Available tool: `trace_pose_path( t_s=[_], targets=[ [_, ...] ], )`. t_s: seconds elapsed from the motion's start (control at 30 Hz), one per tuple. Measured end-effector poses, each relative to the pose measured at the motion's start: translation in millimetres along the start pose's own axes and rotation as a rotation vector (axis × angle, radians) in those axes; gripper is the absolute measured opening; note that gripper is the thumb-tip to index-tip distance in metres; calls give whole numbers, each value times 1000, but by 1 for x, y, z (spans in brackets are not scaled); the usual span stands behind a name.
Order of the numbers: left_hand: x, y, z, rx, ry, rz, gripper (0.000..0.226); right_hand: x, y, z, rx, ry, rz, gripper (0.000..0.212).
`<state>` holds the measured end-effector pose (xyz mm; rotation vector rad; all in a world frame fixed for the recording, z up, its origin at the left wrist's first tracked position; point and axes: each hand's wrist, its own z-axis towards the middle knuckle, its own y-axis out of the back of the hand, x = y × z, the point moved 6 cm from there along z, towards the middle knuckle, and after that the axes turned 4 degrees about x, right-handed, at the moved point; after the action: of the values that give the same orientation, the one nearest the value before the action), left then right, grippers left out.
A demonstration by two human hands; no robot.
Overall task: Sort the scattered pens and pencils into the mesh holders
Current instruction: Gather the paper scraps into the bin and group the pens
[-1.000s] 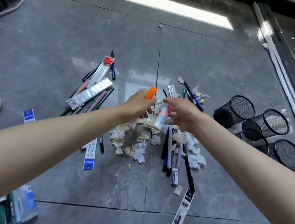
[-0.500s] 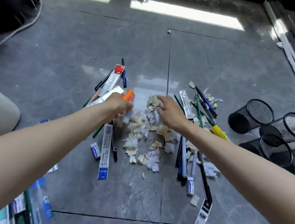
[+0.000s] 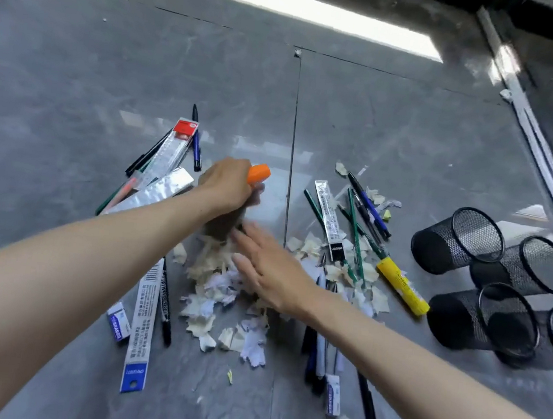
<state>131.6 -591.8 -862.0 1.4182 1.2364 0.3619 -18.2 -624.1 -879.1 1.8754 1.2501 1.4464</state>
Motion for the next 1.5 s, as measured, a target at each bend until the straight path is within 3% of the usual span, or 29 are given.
trace_pose_path(
  t_s=[0.1,0.23,0.33,0.53,0.7,0.83,0.93,1.07,1.17,1.27,1.33,1.43,1.5],
  targets=[
    [-8,-7,8,2,-60,85,30,2,10,-23,-138,95,-17,51],
    [-12,-15,7,-59,-121,66,40,-43,21,-40,-323,-269,15,53],
    [-14,-19,0,-125,-159,20,48,-61,9,-44,-236,-379,34,55],
    [-1,-2,-26,-277,-174,-12,45,-22,-7,-29,-147,-188,-139,70],
    [18,-8,-83,-337,-184,-60,43,14,-28,-30,-26,-130,35,88],
    [35,-40,-121,-174,-202,-82,42,30,-33,-57,-109,41,121,77],
    [33,-67,-124,44,-193,-114,53,13,-35,-73,-255,-113,200,58],
    [1,-94,-148,255,-321,-246,54,-11,-43,-84,-246,-314,288,55],
    [-8,-87,-161,173,-358,-331,52,-18,-41,-90,-235,-364,246,57],
    [11,-71,-155,11,-120,-227,55,-13,-45,-93,-156,-381,16,60],
    [24,-76,-158,97,41,-169,61,-5,-49,-93,-96,-402,-145,62],
    [15,-97,-178,264,-89,-193,60,8,-57,-90,-43,-391,-172,64],
    [7,-101,-194,285,-217,-324,54,20,-65,-92,-14,-299,-102,64]
  ],
)
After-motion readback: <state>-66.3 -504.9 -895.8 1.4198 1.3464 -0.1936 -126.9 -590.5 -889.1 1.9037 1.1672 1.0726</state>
